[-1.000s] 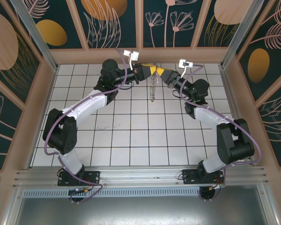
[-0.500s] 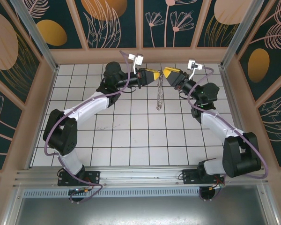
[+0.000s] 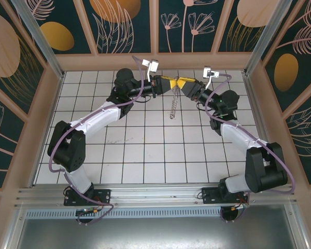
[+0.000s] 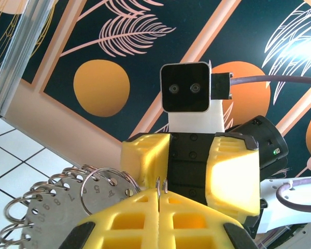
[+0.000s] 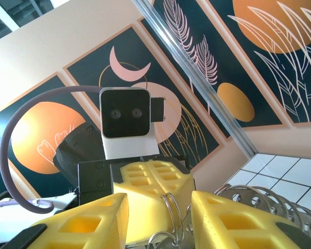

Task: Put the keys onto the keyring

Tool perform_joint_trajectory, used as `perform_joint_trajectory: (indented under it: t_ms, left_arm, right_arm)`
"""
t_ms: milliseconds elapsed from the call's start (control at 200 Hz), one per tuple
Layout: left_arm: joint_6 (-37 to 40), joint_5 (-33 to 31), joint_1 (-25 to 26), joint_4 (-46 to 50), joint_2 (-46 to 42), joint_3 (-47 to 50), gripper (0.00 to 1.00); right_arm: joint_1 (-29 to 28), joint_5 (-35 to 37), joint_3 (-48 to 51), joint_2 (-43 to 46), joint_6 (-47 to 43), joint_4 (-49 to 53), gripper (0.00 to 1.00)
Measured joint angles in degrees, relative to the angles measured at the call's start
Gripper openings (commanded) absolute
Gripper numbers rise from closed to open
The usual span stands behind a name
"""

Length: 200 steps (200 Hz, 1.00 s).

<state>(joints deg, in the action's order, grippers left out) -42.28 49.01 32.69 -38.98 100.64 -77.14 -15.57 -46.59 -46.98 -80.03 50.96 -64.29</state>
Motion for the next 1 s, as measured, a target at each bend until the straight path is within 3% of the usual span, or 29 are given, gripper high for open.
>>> perform_joint_trajectory:
  t_ms: [150, 430, 641, 686, 976, 1001]
  left_arm:
    - [0.0, 0.04, 0.0, -0.09, 0.0, 0.0, 0.0]
    - [0.02, 0.0, 0.0, -0.24, -0.07, 0.02, 0.0]
    - [0.02, -0.02, -0.02, -0.24, -0.09, 0.0, 0.0]
    - [0.0, 0.0, -0.04, -0.22, -0.09, 0.0, 0.0]
    - [-0.63, 0.0, -0.09, -0.2, -0.09, 0.0, 0.0]
    - [-0.63, 0.0, -0.11, -0.2, -0.09, 0.0, 0.04]
  right_arm:
    - [-0.61, 0.04, 0.0, -0.09, -0.07, 0.22, 0.24]
    - [-0.72, 0.15, 0.04, -0.42, -0.02, 0.22, 0.24]
    - [-0.7, 0.68, 0.35, -0.39, 0.04, 0.13, 0.11]
    - [-0.7, 0.92, 0.57, -0.39, 0.17, -0.02, 0.0]
    - [-0.63, 1.31, 1.03, -0.26, -0.09, -0.61, 0.0]
    - [-0.55, 1.27, 1.03, -0.15, -0.17, -0.52, 0.0]
